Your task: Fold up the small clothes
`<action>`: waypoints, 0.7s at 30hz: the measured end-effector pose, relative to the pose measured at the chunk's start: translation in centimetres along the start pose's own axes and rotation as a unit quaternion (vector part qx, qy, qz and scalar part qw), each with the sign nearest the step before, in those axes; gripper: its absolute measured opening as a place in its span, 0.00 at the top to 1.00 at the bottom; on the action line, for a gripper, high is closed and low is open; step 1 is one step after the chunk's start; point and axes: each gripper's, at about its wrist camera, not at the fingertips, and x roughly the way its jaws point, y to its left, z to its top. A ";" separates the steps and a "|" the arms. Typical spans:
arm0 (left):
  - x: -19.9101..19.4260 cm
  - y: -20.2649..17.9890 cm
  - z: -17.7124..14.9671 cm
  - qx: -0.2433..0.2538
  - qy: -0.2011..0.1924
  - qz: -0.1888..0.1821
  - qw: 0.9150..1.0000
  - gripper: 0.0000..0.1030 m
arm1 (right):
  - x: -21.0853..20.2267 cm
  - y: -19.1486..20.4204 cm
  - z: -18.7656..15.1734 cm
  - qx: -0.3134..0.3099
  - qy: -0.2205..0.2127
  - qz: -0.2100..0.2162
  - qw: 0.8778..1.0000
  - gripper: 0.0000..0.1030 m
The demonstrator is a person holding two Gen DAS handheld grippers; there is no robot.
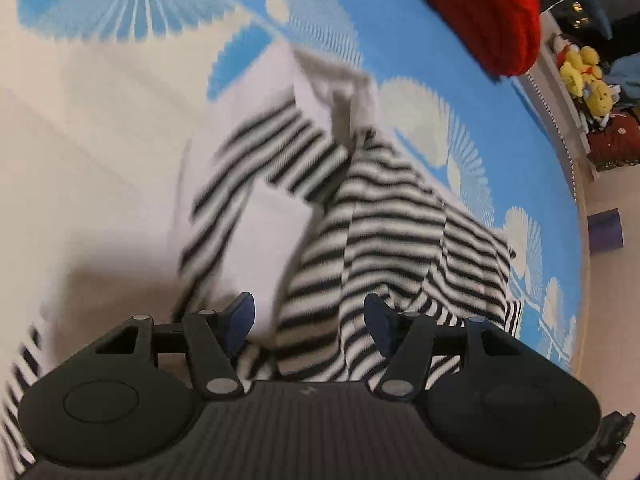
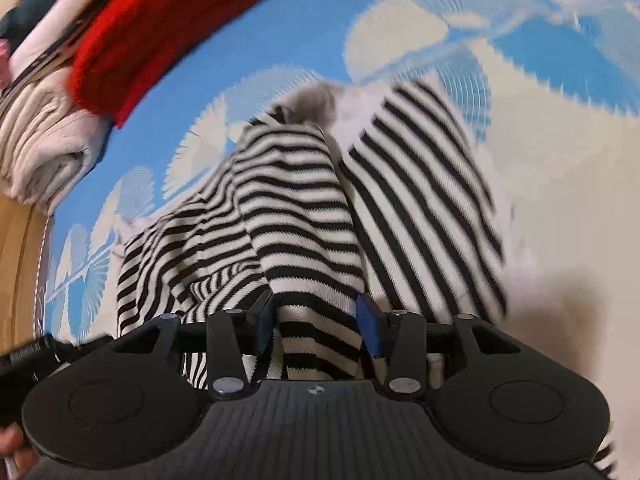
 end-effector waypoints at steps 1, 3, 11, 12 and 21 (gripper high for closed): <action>0.6 0.0 0.0 -0.002 0.006 -0.001 1.000 0.37 | 0.3 0.2 0.0 0.005 0.000 -0.004 1.000 0.56; 1.2 -0.8 -0.6 0.007 0.011 -0.004 1.000 0.47 | 0.2 0.4 -0.4 0.013 -0.007 -0.008 1.000 0.57; -3.5 -3.2 0.2 0.076 -0.137 -0.087 0.984 0.97 | -5.9 0.5 0.1 0.075 -0.162 0.186 0.966 1.00; -5.6 -3.4 0.5 0.097 -0.181 -0.108 0.973 0.97 | -7.3 0.5 0.1 0.066 -0.195 0.206 0.956 1.00; -0.2 2.7 0.7 0.036 0.016 0.017 0.999 0.68 | -2.3 -2.4 -0.9 0.116 -0.060 0.068 0.989 0.95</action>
